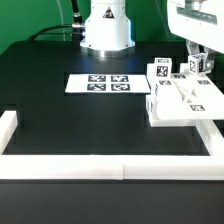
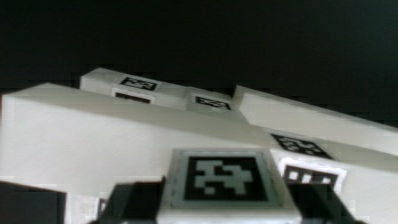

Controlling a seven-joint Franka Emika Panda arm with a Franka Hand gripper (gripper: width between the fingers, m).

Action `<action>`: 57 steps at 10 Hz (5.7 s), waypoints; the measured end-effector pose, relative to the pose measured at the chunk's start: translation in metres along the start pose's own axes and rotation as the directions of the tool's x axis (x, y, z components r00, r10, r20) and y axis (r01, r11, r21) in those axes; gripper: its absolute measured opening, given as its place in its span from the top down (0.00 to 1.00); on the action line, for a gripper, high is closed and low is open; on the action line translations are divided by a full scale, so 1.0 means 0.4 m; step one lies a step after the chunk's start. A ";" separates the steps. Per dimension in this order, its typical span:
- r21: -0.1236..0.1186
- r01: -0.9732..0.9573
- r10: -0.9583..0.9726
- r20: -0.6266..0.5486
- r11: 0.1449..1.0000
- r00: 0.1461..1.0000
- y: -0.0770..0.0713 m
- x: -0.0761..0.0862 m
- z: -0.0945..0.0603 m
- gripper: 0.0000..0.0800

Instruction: Assemble chair

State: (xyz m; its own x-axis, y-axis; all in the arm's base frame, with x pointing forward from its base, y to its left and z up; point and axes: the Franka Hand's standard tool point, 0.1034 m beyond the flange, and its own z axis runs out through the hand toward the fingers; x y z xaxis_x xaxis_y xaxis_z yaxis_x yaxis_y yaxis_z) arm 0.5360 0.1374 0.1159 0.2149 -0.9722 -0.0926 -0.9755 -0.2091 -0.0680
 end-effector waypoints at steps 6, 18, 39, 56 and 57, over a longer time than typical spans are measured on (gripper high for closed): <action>-0.006 -0.348 0.348 0.035 0.938 0.937 0.000 -0.022 0.003 0.64; -0.031 0.432 -0.428 0.088 0.901 0.899 0.005 -0.021 -0.011 0.19; -0.048 0.957 -0.950 0.114 0.287 0.290 0.009 -0.008 -0.016 1.00; -0.054 0.952 -0.949 0.072 0.303 0.306 0.054 0.004 0.021 0.96; -0.054 0.952 -0.949 0.072 0.303 0.306 0.054 0.005 0.021 0.73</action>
Offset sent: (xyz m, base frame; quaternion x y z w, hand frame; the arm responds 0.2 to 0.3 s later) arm 0.0000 0.0000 0.0000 0.0000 0.0000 0.2571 0.9664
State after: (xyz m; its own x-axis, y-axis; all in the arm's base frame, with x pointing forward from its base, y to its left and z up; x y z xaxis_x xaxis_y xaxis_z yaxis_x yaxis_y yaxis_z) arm 0.5157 0.1320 0.1059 0.9952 -0.0914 -0.0355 -0.0933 -0.9941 -0.0548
